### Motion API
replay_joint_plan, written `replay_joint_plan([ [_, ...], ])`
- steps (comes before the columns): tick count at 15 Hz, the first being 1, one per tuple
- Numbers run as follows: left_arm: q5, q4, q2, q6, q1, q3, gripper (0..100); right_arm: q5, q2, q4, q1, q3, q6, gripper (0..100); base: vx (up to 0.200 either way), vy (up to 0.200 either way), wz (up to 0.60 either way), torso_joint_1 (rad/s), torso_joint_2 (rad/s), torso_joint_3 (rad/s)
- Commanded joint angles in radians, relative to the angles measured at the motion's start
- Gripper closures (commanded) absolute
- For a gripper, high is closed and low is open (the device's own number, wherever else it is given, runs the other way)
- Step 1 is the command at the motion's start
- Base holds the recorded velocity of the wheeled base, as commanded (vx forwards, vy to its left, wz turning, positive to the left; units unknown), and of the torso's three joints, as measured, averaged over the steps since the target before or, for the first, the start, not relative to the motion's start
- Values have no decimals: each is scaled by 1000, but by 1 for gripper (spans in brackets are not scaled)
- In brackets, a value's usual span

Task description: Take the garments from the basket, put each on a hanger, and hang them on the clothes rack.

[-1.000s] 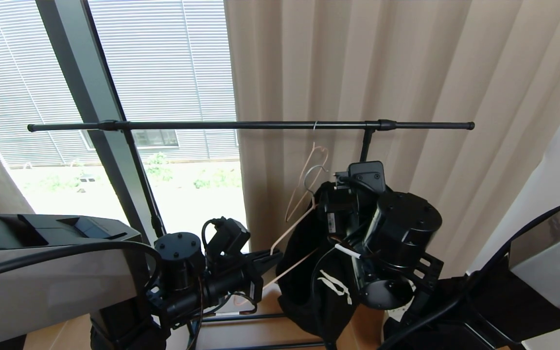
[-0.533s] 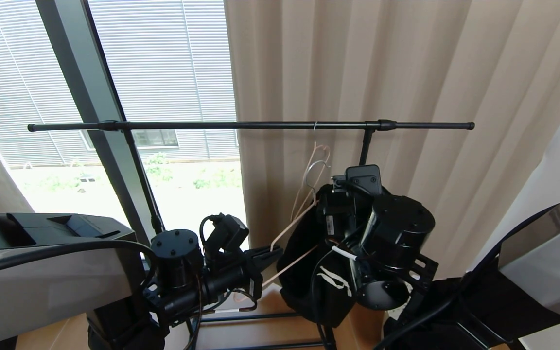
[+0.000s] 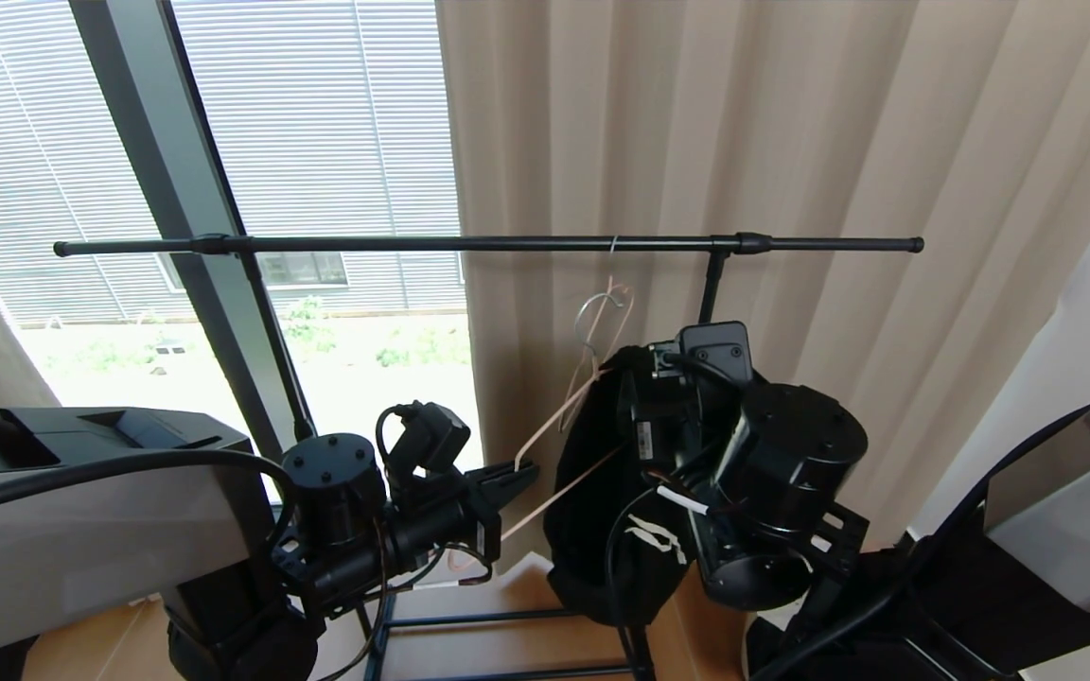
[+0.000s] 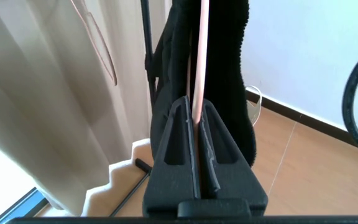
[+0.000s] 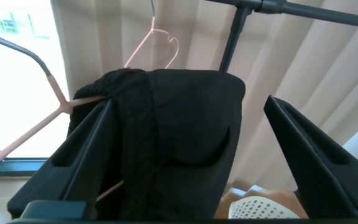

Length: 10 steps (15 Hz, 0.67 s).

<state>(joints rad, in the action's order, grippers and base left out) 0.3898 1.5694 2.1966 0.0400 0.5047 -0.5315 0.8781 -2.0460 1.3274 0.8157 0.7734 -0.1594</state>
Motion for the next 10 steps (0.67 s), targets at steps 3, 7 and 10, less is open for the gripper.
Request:
replay_joint_plan([
  [3, 0, 1, -9, -2, -9, 1, 100, -62, 46, -1, 0, -46, 0, 0, 0, 0, 0, 0, 0, 0],
  [7, 4, 1, -11, -6, -12, 13, 100, -231, 158, -20, -40, -158, -5, 0, 0, 0, 0, 0, 0, 0],
  [10, 41, 1, -9, -5, -11, 44, 100, -416, 306, -155, -129, -215, -55, 0, 0, 0, 0, 0, 0, 0],
])
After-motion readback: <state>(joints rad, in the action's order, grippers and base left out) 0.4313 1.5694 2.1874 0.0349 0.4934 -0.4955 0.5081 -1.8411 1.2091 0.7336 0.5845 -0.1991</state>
